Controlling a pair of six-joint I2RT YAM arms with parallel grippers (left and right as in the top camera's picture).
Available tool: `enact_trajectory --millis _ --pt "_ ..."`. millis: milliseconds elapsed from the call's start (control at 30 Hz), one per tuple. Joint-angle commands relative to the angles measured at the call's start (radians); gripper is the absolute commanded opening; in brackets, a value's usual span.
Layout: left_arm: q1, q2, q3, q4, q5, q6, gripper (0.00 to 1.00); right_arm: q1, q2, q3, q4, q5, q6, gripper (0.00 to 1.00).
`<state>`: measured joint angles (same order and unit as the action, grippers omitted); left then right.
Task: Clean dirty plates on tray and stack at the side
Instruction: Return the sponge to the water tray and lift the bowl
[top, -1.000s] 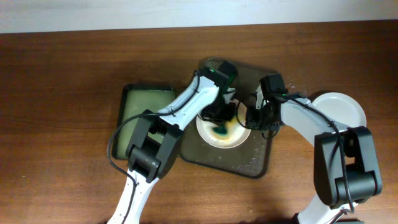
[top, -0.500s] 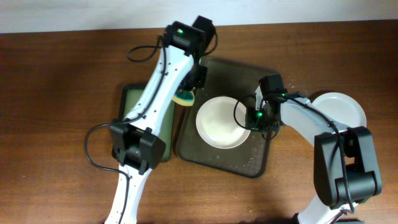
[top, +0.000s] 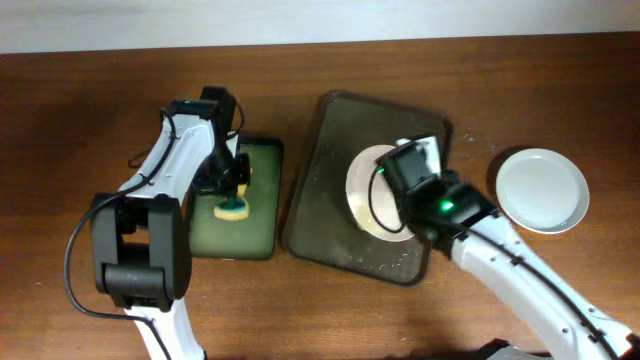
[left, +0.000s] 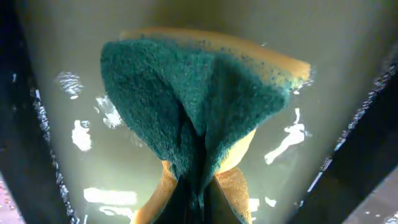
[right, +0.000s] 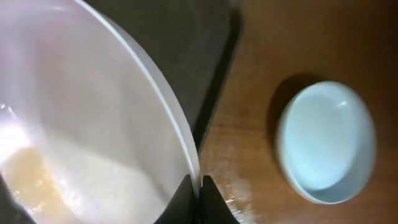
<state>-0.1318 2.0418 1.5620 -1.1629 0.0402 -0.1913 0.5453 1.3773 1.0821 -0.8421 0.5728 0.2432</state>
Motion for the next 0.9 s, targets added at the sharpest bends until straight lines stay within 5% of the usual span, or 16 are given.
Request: enact_trajectory --millis 0,33,100,133,400,500,633,867 --pt "0.005 -0.059 0.001 0.010 0.025 0.014 0.18 0.100 -0.013 0.011 0.000 0.248 0.001 0.04" --pt "0.005 -0.089 0.001 0.010 0.027 0.014 0.27 0.124 -0.013 0.017 -0.008 0.275 0.001 0.04" --pt "0.005 -0.170 0.001 0.010 0.028 0.014 0.68 0.170 -0.013 0.037 -0.054 0.364 0.001 0.04" --pt "0.005 -0.233 0.002 0.011 0.029 0.014 1.00 0.211 -0.013 0.057 -0.095 0.457 0.001 0.04" --pt "0.003 -0.581 0.004 0.063 0.147 0.014 1.00 0.404 -0.013 0.087 -0.179 0.639 0.002 0.04" --pt "0.004 -0.588 0.003 0.063 0.147 0.014 1.00 0.404 -0.013 0.092 -0.167 0.722 0.005 0.04" --pt "0.004 -0.588 0.003 0.063 0.147 0.014 1.00 0.423 -0.013 0.117 -0.260 0.653 0.257 0.04" --pt "0.004 -0.588 0.003 0.063 0.147 0.014 1.00 0.382 -0.011 0.117 -0.270 0.642 0.270 0.04"
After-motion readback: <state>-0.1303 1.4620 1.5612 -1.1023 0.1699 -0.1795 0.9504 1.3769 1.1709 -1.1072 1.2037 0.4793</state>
